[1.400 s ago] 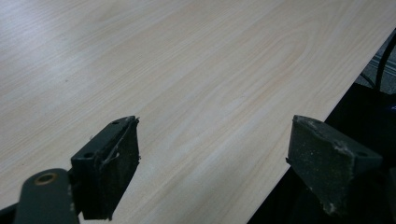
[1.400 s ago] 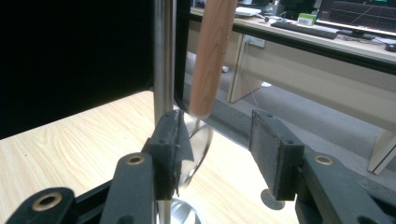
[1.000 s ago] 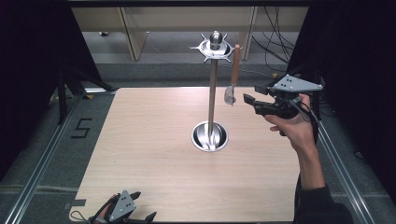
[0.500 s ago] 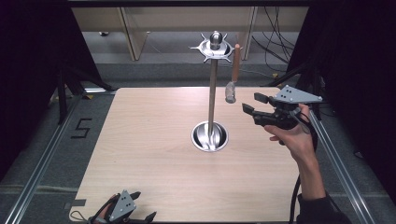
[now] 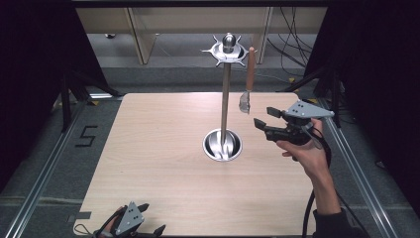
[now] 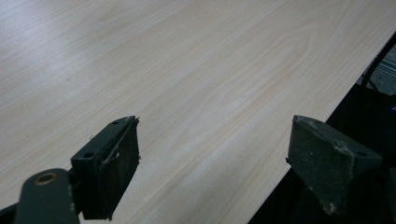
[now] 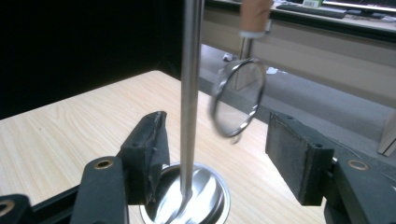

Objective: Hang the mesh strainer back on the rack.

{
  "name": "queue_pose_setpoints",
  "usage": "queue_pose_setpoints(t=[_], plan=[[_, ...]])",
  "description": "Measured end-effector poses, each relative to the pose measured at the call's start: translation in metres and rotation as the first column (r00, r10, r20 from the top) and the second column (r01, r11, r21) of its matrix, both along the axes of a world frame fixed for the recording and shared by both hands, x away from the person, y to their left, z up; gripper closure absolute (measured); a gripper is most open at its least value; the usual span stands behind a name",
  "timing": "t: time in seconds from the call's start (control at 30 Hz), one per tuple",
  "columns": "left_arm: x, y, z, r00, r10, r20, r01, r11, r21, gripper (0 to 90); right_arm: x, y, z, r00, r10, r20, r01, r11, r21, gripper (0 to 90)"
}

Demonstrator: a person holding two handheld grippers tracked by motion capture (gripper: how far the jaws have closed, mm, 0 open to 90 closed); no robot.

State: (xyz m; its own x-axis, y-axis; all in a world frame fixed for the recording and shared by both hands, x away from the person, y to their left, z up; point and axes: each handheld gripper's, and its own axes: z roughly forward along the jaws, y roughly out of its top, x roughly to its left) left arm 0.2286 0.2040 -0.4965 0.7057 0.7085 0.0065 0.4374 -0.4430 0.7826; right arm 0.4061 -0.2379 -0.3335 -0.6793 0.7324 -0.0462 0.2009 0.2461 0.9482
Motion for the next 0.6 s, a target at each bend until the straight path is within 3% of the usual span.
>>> queue_pose_setpoints(t=[0.13,0.17,0.2,0.33,0.37,0.4,0.53,0.6], plan=[[0.0,0.0,0.0,1.0,-0.004,0.001,0.004,1.0,-0.002,16.1,-0.002,0.001,-0.003,0.9998,0.002,-0.019,-0.002,1.0,-0.006,38.5],[0.0,0.0,0.0,1.0,-0.004,0.002,0.004,1.0,0.0,16.0,-0.001,0.001,-0.004,1.0,0.001,-0.001,-0.001,0.9999,-0.015,38.4],[0.0,-0.001,0.0,1.0,-0.002,0.002,0.002,0.9999,-0.011,16.0,-0.002,0.001,-0.005,0.9998,0.005,-0.021,-0.005,0.9999,-0.013,38.4],[0.0,0.001,0.001,0.9999,-0.01,0.0,0.01,0.9999,0.009,16.0,-0.001,0.002,-0.01,0.9995,0.013,-0.029,-0.013,0.9997,-0.019,38.2],[0.0,0.001,0.001,0.9999,-0.011,0.001,0.011,0.9999,0.011,16.0,0.001,0.002,-0.011,1.0,0.0,-0.001,0.0,0.9996,-0.028,38.1],[0.001,0.001,0.001,1.0,-0.009,0.004,0.009,0.9997,0.025,16.0,0.001,0.003,-0.012,0.9997,0.002,-0.025,-0.003,0.9998,-0.018,37.9],[0.001,0.0,0.001,0.9999,-0.009,0.01,0.009,0.9999,0.015,16.0,0.002,0.005,-0.015,0.9992,0.018,-0.037,-0.019,0.9991,-0.039,37.5],[0.0,-0.002,0.0,1.0,0.002,0.004,-0.002,1.0,-0.008,16.0,0.001,0.007,-0.015,0.9988,0.011,-0.048,-0.012,0.9997,-0.023,37.4]])
